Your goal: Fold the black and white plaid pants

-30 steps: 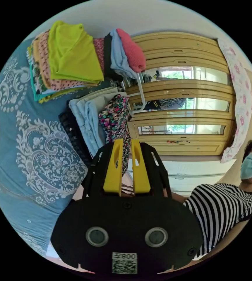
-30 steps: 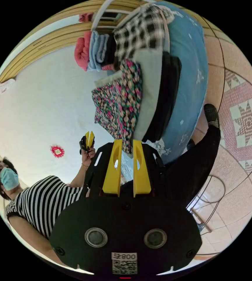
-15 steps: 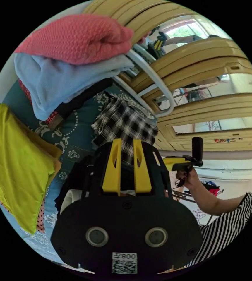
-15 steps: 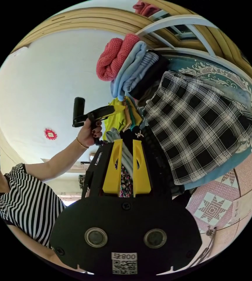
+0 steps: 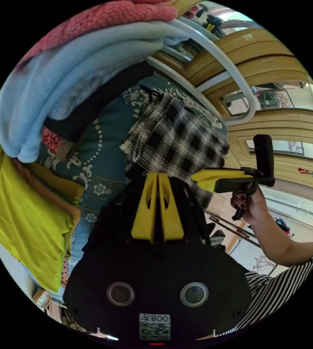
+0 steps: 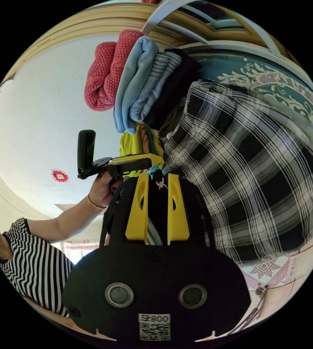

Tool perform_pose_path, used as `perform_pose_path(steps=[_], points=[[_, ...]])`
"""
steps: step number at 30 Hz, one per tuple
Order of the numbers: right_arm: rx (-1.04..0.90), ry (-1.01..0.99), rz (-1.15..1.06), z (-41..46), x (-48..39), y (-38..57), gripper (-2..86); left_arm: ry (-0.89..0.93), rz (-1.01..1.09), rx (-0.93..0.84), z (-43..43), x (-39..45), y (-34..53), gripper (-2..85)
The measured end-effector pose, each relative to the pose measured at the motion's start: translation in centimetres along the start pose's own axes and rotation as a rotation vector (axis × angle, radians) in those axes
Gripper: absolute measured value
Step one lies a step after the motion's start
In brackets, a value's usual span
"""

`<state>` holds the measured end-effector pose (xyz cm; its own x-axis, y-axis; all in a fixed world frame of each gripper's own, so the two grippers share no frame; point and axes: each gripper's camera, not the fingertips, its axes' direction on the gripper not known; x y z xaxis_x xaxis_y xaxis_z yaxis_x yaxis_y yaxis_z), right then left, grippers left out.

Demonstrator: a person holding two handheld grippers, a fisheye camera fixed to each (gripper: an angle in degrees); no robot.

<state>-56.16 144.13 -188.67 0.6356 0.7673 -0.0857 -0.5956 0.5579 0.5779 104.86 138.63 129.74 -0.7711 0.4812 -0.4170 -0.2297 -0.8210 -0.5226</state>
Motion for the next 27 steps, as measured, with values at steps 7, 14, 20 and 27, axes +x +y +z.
perform_pose_path(steps=[7, 14, 20, 27], points=[[-0.018, 0.045, -0.003, -2.5, -0.8, -3.9, 8.9, 0.014, -0.068, -0.112, 5.9, -1.5, -4.2, 2.5], [0.018, -0.039, 0.048, -6.1, -0.3, -4.6, 9.2, 0.196, 0.115, -0.021, 6.6, 3.0, -3.9, 1.5], [-0.09, 0.084, 0.075, -7.7, 0.5, -3.8, 1.8, 0.188, 0.221, -0.029, 8.1, 5.3, -4.4, 2.6], [-0.047, 0.174, 0.121, -11.8, 1.7, -0.5, 0.4, 0.019, -0.054, 0.065, 7.0, -1.7, -8.6, 7.0]])
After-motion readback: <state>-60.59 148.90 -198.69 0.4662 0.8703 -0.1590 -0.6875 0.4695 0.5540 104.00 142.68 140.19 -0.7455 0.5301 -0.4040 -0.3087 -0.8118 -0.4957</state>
